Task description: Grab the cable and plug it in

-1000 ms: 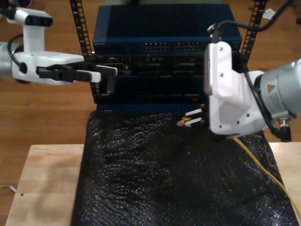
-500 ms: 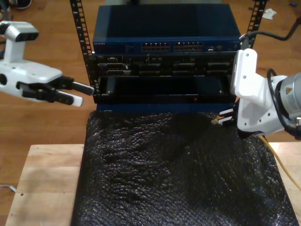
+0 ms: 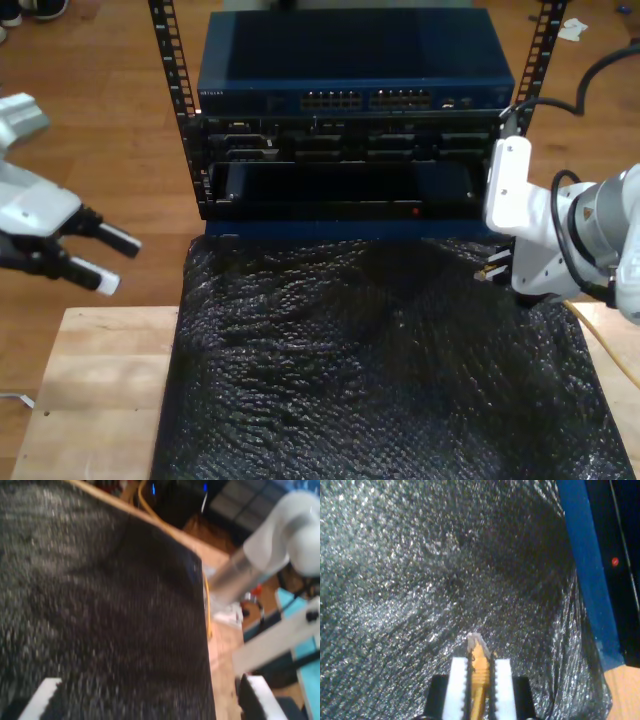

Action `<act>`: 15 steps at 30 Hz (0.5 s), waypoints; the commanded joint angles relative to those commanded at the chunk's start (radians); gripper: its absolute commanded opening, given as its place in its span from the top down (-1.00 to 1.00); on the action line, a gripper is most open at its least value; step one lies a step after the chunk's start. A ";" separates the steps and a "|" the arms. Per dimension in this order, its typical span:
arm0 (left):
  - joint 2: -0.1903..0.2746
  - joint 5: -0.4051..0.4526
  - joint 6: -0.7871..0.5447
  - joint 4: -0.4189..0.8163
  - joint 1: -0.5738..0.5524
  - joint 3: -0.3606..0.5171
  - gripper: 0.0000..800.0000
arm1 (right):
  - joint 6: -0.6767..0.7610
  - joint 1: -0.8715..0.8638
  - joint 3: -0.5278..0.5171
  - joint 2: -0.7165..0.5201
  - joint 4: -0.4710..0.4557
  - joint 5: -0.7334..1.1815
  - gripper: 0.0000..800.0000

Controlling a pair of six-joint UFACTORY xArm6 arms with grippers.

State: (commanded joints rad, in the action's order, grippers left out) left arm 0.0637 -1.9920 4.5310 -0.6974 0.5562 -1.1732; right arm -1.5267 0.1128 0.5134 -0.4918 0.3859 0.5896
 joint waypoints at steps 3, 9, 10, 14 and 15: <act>0.005 -0.002 -0.038 0.032 0.021 0.002 -0.99 | 0.005 0.000 0.000 0.014 -0.015 0.000 1.00; 0.032 0.000 -0.117 0.117 0.046 0.005 -0.99 | 0.015 0.000 0.000 0.031 -0.038 -0.021 1.00; 0.038 0.000 -0.129 0.132 0.049 0.006 -0.99 | 0.020 0.000 0.000 0.031 -0.049 -0.021 1.00; 0.055 0.011 -0.178 0.192 0.075 0.020 -0.99 | 0.077 0.000 -0.002 0.046 -0.112 -0.021 1.00; 0.058 0.020 -0.190 0.207 0.086 0.023 -0.99 | 0.095 0.000 0.000 0.049 -0.135 -0.021 1.00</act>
State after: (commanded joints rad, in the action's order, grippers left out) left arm 0.1220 -1.9720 4.3407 -0.4902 0.6421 -1.1502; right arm -1.4316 0.1128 0.5134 -0.4427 0.2509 0.5681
